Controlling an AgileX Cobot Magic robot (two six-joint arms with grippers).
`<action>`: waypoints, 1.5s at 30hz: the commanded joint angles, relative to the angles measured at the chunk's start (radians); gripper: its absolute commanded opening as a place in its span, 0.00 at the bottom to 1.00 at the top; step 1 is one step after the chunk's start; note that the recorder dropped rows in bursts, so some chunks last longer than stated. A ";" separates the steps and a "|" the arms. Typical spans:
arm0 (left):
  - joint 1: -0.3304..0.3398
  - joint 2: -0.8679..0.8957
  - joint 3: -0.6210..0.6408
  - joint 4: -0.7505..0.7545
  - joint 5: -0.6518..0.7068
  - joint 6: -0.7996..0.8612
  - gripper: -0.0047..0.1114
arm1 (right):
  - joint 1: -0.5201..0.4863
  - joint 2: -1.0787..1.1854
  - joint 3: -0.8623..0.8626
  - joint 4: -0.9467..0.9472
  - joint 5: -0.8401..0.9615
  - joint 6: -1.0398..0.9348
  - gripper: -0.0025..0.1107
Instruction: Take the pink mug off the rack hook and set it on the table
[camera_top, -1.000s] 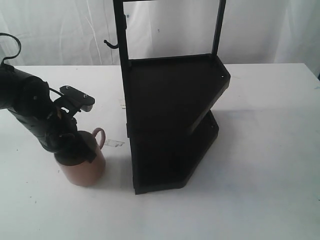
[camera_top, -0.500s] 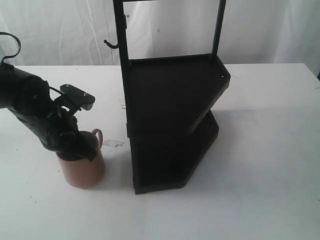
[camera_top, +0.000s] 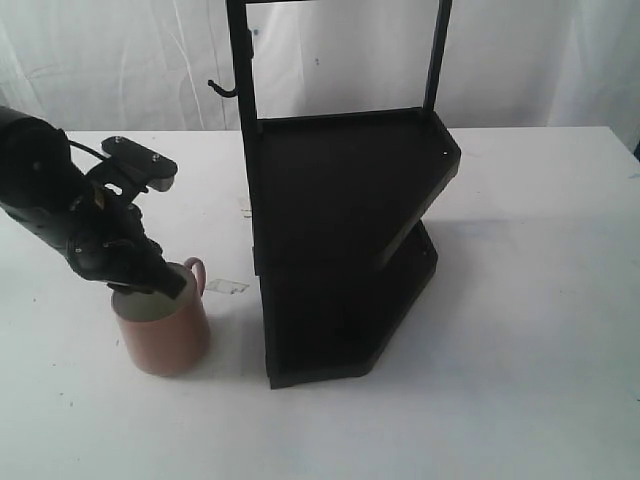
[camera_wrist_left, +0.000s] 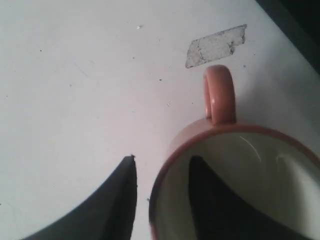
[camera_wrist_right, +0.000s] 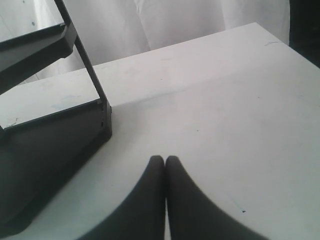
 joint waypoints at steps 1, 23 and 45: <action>0.004 -0.061 -0.003 -0.017 0.038 -0.006 0.39 | -0.004 -0.006 0.005 -0.003 -0.008 0.002 0.02; 0.002 -0.466 -0.001 -0.070 0.210 0.005 0.04 | -0.004 -0.006 0.005 -0.003 -0.008 0.033 0.02; 0.002 -1.334 0.395 -0.208 0.432 0.004 0.04 | -0.004 -0.006 0.005 -0.003 -0.008 0.036 0.02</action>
